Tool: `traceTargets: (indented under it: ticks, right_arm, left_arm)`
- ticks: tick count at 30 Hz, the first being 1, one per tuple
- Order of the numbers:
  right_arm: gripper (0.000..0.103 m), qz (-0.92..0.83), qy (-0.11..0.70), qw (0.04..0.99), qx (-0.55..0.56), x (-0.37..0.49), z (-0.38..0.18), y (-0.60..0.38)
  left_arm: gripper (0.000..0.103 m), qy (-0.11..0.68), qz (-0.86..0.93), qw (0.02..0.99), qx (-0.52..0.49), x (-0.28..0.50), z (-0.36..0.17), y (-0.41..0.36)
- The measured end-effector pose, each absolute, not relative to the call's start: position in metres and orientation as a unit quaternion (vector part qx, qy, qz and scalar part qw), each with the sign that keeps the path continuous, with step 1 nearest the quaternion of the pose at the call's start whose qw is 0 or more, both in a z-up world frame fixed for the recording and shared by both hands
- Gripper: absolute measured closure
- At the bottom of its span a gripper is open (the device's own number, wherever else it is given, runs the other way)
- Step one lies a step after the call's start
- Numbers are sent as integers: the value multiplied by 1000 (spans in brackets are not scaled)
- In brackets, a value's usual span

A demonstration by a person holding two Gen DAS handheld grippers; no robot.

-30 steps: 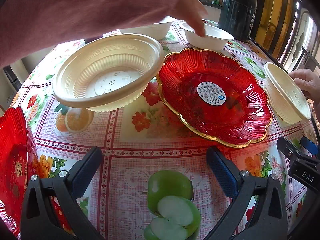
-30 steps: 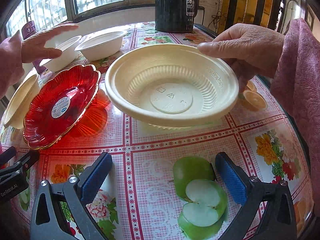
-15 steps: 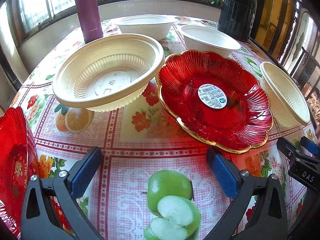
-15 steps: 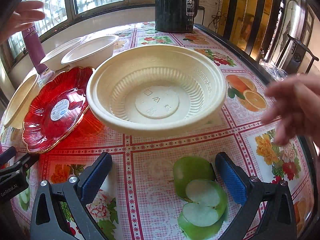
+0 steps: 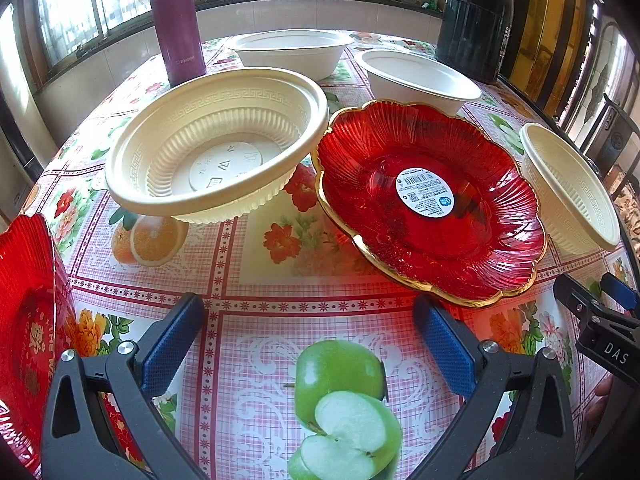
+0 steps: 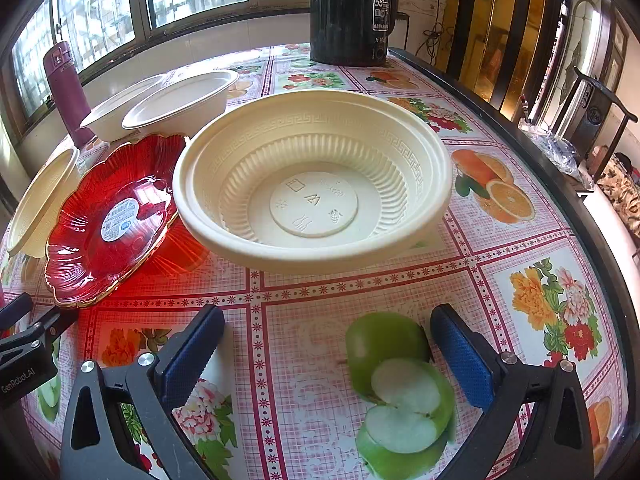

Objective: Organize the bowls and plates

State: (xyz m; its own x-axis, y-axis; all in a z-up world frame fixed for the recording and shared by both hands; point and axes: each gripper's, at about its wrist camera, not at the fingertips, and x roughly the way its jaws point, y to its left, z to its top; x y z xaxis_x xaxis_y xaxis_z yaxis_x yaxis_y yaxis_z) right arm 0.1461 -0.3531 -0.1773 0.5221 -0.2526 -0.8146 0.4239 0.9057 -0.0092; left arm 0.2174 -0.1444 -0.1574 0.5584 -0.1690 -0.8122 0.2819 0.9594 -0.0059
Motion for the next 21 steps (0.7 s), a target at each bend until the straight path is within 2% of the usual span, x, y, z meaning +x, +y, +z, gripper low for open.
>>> traceTargets:
  ticks: [14, 21]
  right_arm:
    - [0, -184, 456, 864, 113, 135, -171, -347]
    - [0, -133, 319, 934, 91, 78, -112, -324]
  left_arm:
    - [0, 455, -122, 880, 64, 208, -156, -141]
    - [0, 380, -67, 918, 90, 160, -113, -127]
